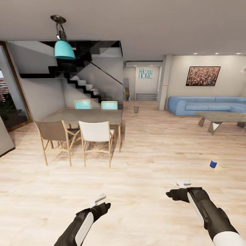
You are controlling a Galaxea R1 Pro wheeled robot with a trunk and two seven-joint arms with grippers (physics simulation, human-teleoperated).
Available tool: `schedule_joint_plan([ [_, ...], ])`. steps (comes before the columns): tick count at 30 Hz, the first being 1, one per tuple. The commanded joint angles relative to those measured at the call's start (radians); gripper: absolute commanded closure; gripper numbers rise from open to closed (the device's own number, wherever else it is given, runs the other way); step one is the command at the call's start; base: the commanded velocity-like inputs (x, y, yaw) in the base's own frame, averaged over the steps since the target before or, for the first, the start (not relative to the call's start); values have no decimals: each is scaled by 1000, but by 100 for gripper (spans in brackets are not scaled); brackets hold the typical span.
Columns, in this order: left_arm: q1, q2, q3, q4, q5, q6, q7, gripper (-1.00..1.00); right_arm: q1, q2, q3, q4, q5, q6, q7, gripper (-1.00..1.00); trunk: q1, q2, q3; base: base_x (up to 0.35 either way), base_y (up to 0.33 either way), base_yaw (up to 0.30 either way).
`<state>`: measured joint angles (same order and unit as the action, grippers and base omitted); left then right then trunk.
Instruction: Put the three can of soda from the living room inside the tash can in the kitchen.
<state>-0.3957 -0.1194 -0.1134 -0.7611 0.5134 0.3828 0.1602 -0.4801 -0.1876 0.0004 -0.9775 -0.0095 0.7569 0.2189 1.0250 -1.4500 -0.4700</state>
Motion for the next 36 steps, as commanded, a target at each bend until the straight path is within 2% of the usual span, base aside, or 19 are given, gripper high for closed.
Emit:
schedule_joint_plan([
  [1, 0, 2, 1, 0, 2, 13, 6, -100, -1, -2, 3, 0, 0, 9, 0, -100, 0, 0, 0, 327, -184, -276],
  [12, 0, 4, 1, 0, 2, 16, 11, -100, -1, -6, 4, 0, 2, 8, 0, -100, 0, 0, 0, 327, -184, -130],
  [36, 0, 4, 1, 2, 2, 16, 7, -100, 0, -6, 6, -1, 8, 1, -1, -100, 0, 0, 0, 327, -183, -5],
])
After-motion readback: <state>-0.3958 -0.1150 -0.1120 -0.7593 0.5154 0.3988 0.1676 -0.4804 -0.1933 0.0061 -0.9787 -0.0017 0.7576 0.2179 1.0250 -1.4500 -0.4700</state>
